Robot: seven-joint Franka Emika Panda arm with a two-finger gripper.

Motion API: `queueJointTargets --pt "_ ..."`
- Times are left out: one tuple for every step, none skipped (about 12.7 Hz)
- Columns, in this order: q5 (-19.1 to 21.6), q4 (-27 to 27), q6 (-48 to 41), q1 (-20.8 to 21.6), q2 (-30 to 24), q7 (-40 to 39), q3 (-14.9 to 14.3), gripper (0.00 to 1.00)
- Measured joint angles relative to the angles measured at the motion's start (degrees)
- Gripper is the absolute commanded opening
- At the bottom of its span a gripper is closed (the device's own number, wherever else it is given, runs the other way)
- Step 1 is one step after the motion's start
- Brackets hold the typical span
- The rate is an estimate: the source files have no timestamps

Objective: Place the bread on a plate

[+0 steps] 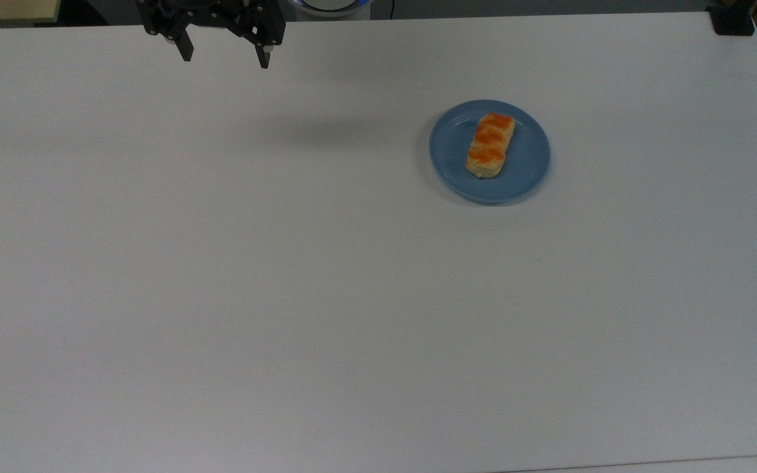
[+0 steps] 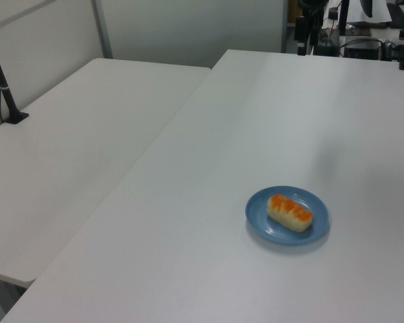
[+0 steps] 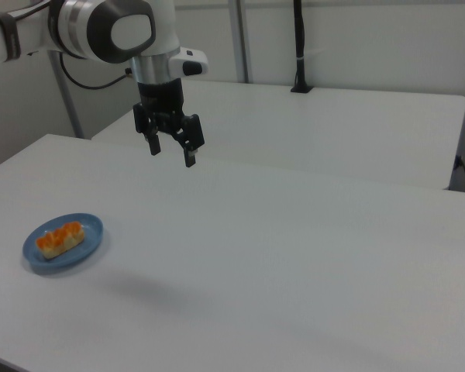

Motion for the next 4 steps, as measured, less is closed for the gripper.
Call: queueJointTargets --pt "-0.5 0.0 0.5 0.0 0.1 0.1 0.0 1.00" --pt "-0.8 0.0 0.9 -0.1 0.1 0.1 0.0 1.00" --pt "-0.9 0.0 1.0 -0.2 0.1 0.1 0.0 1.00" --pt "-0.9 0.0 1.0 -0.3 0.1 0.2 -0.1 1.00"
